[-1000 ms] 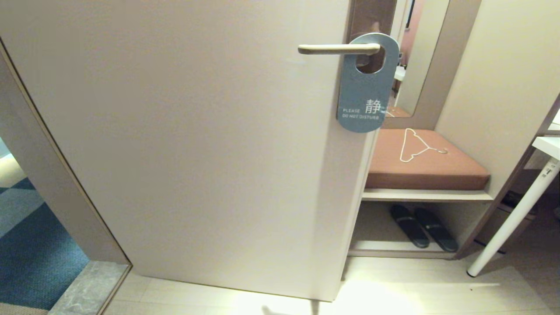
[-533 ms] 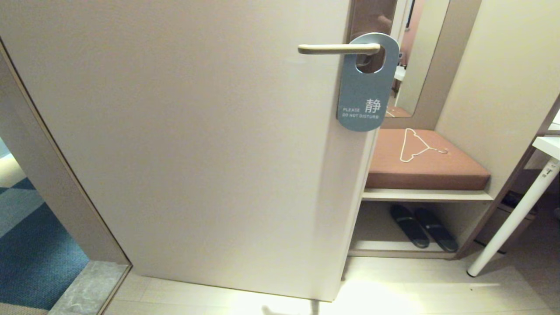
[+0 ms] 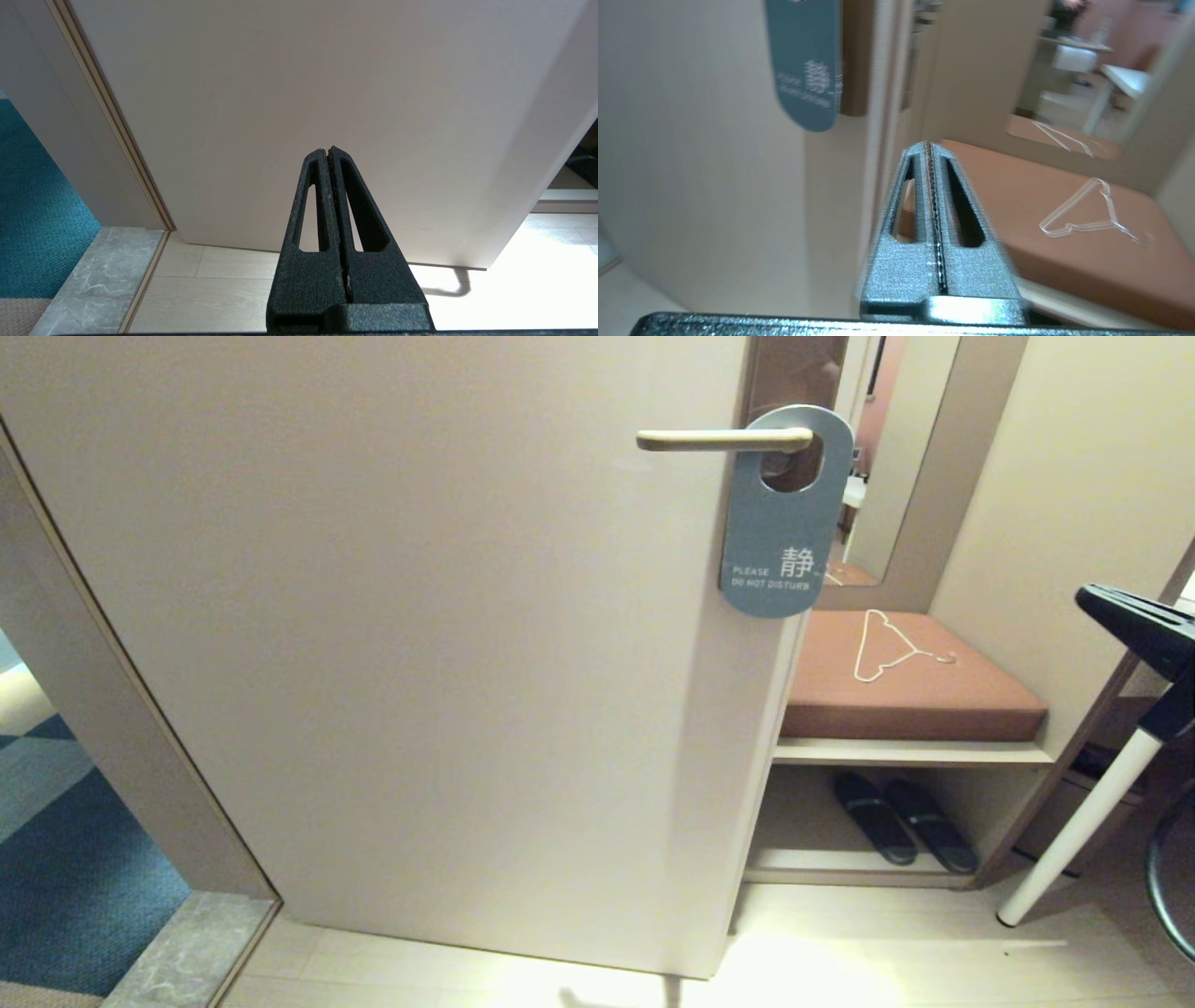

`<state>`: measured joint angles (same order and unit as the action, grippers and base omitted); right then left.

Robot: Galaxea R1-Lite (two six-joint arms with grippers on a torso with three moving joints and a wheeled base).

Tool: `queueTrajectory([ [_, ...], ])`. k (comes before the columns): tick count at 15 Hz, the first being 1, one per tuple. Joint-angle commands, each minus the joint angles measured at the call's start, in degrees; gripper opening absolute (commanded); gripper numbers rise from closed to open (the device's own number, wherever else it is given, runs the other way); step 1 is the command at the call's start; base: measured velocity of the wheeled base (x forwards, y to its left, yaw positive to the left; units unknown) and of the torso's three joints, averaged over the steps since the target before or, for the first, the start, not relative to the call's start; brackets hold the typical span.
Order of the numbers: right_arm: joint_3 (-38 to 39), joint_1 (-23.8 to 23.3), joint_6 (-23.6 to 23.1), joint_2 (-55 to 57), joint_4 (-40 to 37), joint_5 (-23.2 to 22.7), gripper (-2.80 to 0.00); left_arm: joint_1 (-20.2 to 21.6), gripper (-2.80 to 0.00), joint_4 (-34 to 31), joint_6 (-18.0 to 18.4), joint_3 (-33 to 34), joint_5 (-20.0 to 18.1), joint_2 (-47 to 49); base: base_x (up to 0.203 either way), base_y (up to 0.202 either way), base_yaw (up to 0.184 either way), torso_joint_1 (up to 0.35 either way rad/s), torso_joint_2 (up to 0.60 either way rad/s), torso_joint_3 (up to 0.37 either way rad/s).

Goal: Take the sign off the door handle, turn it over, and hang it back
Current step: Take down the sign

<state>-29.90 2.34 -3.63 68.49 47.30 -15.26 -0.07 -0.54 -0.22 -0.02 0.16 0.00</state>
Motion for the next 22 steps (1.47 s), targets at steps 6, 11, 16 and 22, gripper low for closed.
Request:
queueTrajectory([
  [6,-6.15,-0.06,-1.22,11.23,2.2,-4.86,0.0,-0.01,-2.8,0.02,-0.04,0.02,0.02,0.09,0.0,0.0,0.0,0.0,0.0,0.0],
  [11,-9.68,-0.11,4.79,14.99,1.94,-14.16,0.0,-0.01,-2.8,0.02,-0.04,-0.03,0.02,0.09,0.0,0.0,0.0,0.0,0.0,0.0],
  [16,-17.15,-2.41,5.48,19.07,-3.66,-21.51,0.0,0.04,-2.8,0.02,-0.04,-0.06,0.02,0.09,0.0,0.0,0.0,0.0,0.0,0.0],
  [22,-26.38,-6.12,5.48,23.13,-15.22,-37.97,0.0,-0.01,-2.8,0.02,-0.04,0.02,0.02,0.09,0.0,0.0,0.0,0.0,0.0,0.0],
])
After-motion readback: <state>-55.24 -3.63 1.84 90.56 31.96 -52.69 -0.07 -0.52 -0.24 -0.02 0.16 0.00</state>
